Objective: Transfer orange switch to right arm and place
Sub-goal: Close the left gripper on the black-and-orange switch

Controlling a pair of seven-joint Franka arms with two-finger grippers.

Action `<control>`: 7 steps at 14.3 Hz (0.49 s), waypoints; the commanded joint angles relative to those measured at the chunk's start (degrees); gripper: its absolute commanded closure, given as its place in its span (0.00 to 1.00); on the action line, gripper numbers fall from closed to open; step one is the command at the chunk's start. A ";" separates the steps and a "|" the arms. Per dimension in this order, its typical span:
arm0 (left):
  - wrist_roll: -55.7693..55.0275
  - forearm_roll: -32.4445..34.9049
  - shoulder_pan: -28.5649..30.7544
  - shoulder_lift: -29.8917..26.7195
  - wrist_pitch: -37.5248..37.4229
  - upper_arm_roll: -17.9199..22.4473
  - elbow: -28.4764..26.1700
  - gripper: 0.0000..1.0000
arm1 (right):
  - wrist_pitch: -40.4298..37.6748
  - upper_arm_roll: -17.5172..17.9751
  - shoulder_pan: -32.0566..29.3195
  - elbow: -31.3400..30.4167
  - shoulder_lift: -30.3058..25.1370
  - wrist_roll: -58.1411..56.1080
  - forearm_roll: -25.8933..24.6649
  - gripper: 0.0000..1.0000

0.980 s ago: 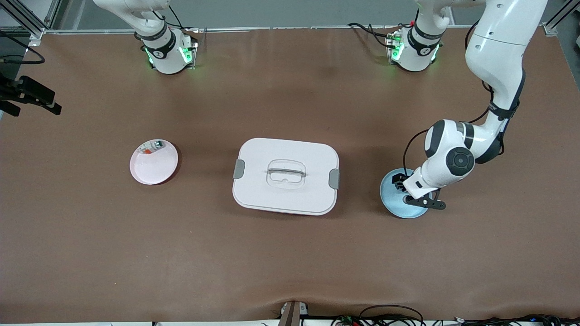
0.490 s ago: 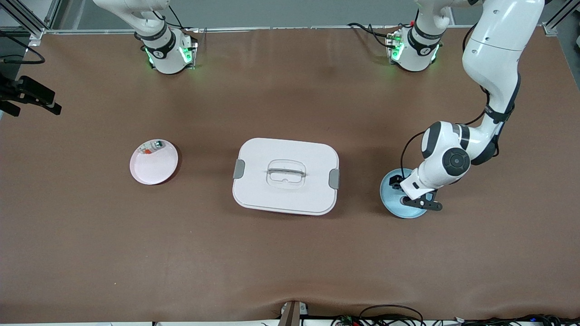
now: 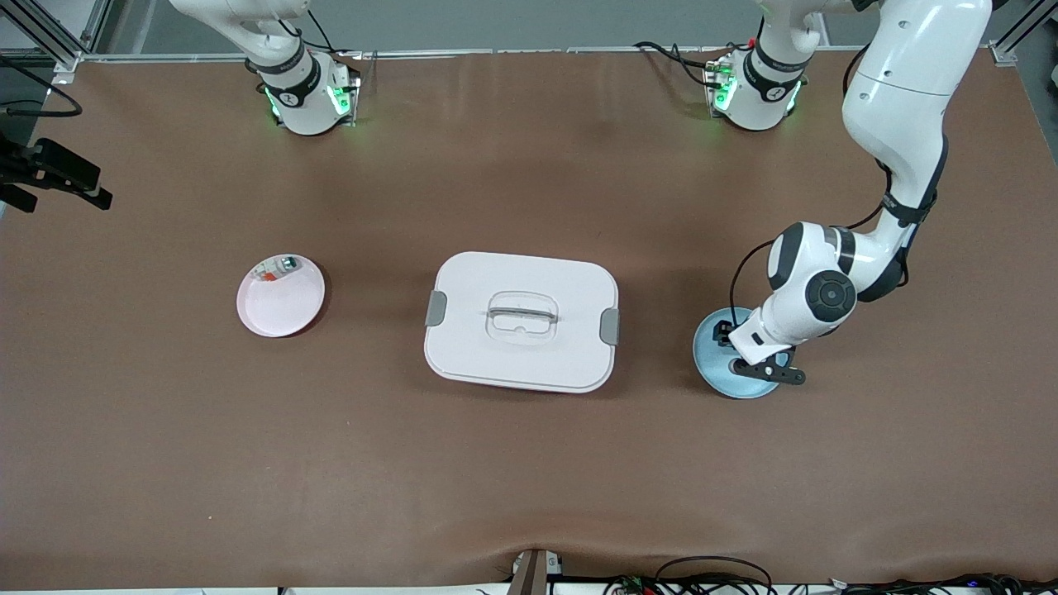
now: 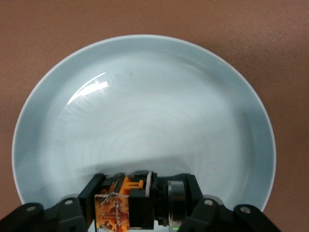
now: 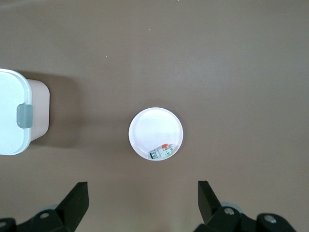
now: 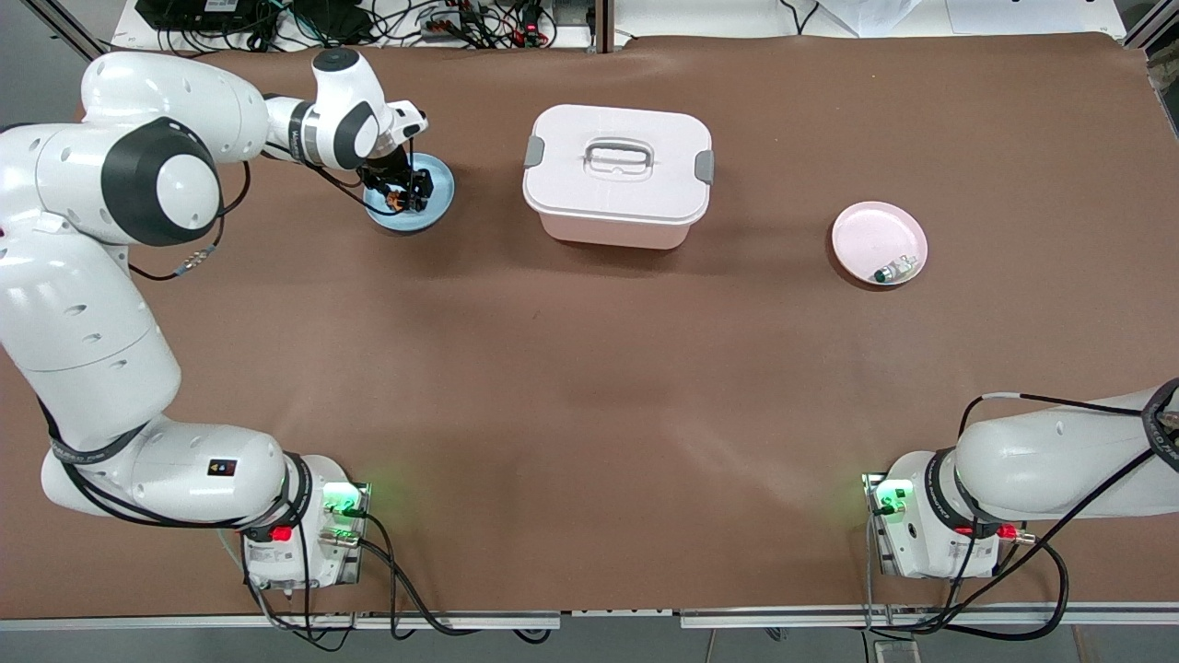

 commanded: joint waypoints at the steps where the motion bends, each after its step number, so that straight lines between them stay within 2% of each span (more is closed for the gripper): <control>1: -1.22 0.52 -0.05 -0.08 0.85 -0.02 -0.17 0.51 | 0.39 0.37 -0.61 -0.40 -0.46 -0.57 0.46 0.00; 5: -1.22 0.52 0.21 -0.69 0.50 -0.02 -0.08 0.54 | 0.39 0.37 -0.61 -0.40 -0.46 -0.57 0.55 0.00; 7: -1.22 0.43 0.65 -2.79 -0.20 -0.10 -0.34 0.54 | 0.39 0.37 -0.61 -0.40 -0.46 -0.57 0.55 0.00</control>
